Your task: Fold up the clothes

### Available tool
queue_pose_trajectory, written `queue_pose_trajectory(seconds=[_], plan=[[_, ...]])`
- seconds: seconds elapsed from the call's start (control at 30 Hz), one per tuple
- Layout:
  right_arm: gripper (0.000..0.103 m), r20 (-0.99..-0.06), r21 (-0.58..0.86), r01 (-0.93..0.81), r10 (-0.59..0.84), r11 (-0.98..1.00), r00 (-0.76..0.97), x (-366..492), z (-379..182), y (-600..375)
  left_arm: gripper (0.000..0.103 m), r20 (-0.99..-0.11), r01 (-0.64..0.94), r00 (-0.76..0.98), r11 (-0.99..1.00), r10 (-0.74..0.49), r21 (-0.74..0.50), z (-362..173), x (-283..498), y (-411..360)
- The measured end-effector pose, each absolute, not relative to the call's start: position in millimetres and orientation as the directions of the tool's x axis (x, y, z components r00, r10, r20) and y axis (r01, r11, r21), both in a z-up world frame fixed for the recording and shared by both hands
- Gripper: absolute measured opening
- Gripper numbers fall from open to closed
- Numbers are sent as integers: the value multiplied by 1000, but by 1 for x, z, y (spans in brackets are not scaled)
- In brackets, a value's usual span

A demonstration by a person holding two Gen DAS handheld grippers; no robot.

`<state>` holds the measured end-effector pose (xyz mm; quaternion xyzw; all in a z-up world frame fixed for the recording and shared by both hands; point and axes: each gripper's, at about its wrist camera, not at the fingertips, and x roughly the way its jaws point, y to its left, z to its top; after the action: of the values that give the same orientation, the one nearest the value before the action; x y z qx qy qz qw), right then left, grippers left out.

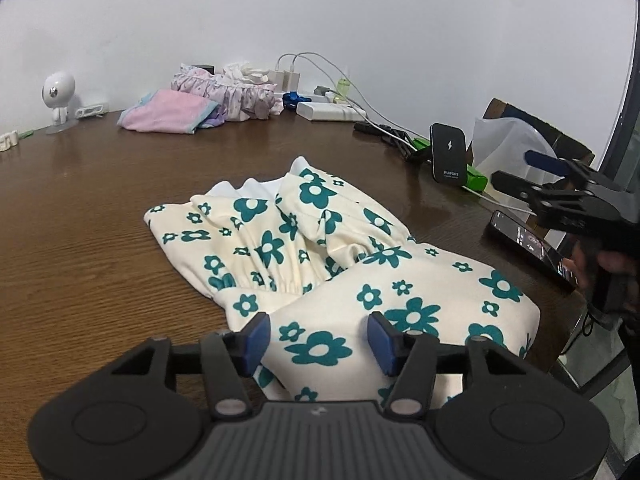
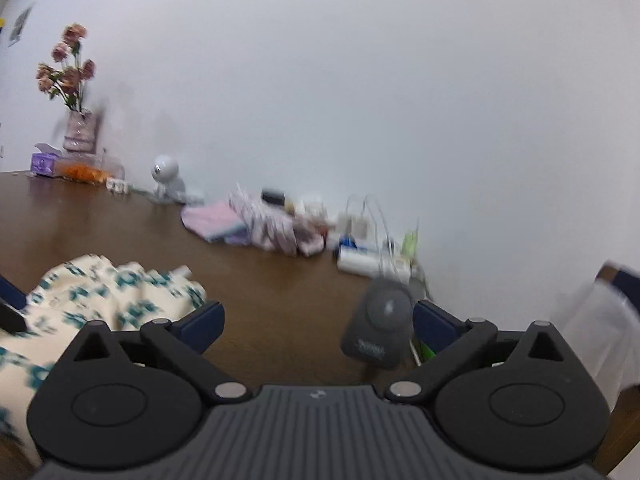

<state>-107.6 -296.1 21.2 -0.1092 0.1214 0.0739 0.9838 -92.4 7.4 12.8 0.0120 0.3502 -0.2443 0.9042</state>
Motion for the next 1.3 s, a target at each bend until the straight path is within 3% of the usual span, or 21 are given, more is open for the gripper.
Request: queue_pose_trajectory(seconds=[0.13, 0.37, 0.57, 0.67, 0.73, 0.8, 1.0, 1.1, 1.23, 1.3], plan=[[102, -311, -179, -210, 147, 961, 939, -85, 9, -302, 56, -646, 442, 638, 886, -419, -138, 13, -92, 5], [102, -195, -152, -403, 372, 902, 907, -99, 24, -286, 57, -650, 454, 630, 881, -425, -136, 19, -93, 7], [102, -237, -126, -612, 575, 781, 783, -141, 19, -264, 61, -613, 582, 588, 802, -528, -132, 34, -118, 12], [87, -288, -70, -701, 658, 710, 695, -156, 10, -253, 66, -620, 621, 577, 779, -532, -90, 28, -130, 6], [69, -351, -24, -716, 664, 698, 660, -151, 2, -246, 66, -628, 605, 583, 792, -515, -87, 21, -130, 4], [57, -411, 23, -727, 669, 687, 619, -147, -6, -239, 66, -630, 603, 580, 792, -517, -95, 18, -130, 5], [59, -493, 121, -716, 667, 688, 558, -134, -26, -242, 74, -628, 611, 567, 784, -534, -116, 9, -128, 16], [60, -482, 92, -717, 661, 691, 576, -142, -14, -243, 72, -594, 635, 577, 765, -561, -106, 21, -134, 21], [60, -397, 143, -706, 694, 693, 601, -129, 11, -248, 72, -566, 681, 567, 727, -599, -87, 30, -127, 21], [52, -421, 172, -687, 683, 706, 597, -112, 10, -239, 72, -582, 681, 568, 729, -582, -65, 26, -119, 16]])
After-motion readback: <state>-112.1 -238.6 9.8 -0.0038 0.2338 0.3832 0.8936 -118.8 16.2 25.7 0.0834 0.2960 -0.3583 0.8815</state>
